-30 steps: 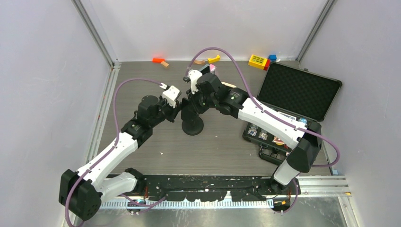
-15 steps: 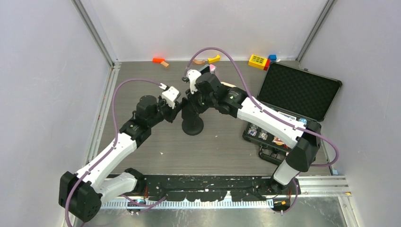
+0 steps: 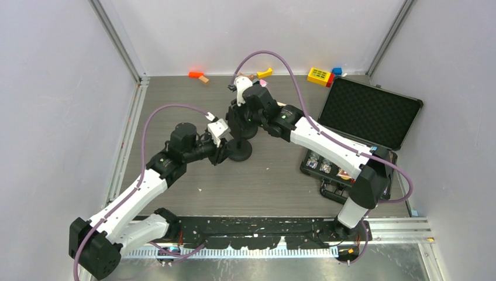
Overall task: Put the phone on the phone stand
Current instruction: Install the phone on the phone stand.
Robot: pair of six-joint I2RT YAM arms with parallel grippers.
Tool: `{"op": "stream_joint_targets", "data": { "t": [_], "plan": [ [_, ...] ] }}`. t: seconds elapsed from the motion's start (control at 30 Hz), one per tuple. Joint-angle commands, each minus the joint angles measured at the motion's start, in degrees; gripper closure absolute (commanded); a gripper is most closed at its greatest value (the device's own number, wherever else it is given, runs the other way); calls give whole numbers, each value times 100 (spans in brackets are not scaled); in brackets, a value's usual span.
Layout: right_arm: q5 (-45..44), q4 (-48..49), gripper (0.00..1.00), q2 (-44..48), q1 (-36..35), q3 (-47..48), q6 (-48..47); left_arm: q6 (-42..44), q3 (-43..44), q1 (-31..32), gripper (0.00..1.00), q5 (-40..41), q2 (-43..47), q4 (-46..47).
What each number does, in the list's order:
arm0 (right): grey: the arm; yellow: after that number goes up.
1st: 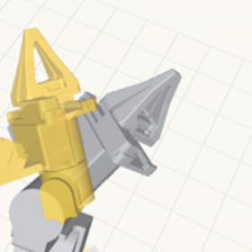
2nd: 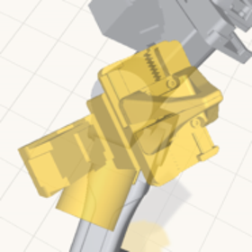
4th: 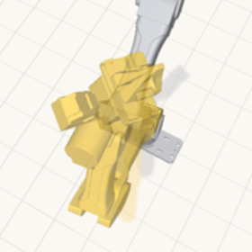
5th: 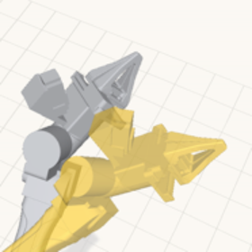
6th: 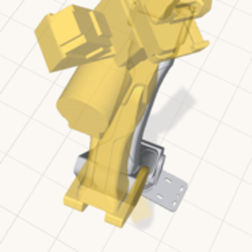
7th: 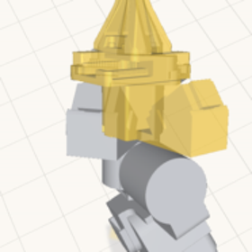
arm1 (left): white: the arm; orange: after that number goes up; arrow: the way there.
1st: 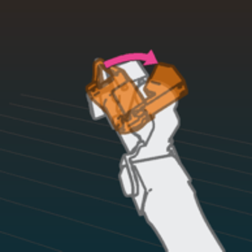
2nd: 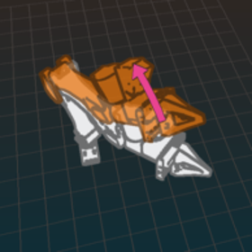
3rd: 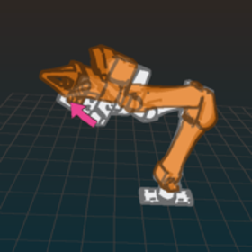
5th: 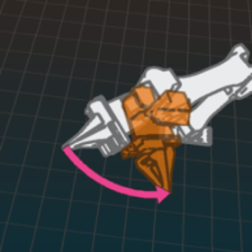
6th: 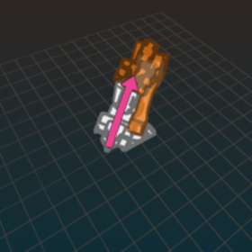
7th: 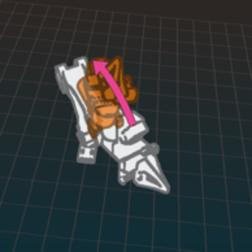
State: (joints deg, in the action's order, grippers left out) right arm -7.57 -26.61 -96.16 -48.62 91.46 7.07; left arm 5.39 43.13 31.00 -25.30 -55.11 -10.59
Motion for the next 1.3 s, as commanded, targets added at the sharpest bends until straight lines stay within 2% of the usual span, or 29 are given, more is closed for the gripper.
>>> {"op": "stream_joint_targets", "data": {
  "t": [0.0,0.17,0.3,0.33,0.43,0.53,0.6,0.73,0.87,1.03,1.27],
  "plan": [
    [-221,-379,100,-138,160,-116,-213,101,224,-51,67,6,123,-156],
    [241,-431,100,-48,158,-180,-314,259,519,-89,47,629,183,-394],
    [499,-454,94,87,164,-258,-388,598,887,-226,35,729,187,-663],
    [574,-466,91,134,165,-280,-416,705,973,-316,33,606,164,-732],
    [763,-513,86,229,168,-321,-501,984,1356,-949,27,-473,-40,-983],
    [1021,-516,80,320,173,-395,-646,1217,1924,-1982,25,-2153,-592,-1512],
    [1132,-529,78,380,177,-426,-748,1843,2295,-2329,25,-2914,-962,-2170],
    [1422,-651,72,455,185,-394,-1005,3100,2529,-2371,25,-3439,-1405,-2944],
    [1678,-760,63,521,209,-360,-1153,3706,2574,-2356,24,-3802,-1820,-2948],
    [1856,-866,51,495,229,-232,-1217,4023,2792,-2150,24,-4069,-2409,-2871],
    [2166,-964,40,753,327,-256,-1225,4065,2727,-1822,26,-4250,-2881,-2057]
  ]
}}
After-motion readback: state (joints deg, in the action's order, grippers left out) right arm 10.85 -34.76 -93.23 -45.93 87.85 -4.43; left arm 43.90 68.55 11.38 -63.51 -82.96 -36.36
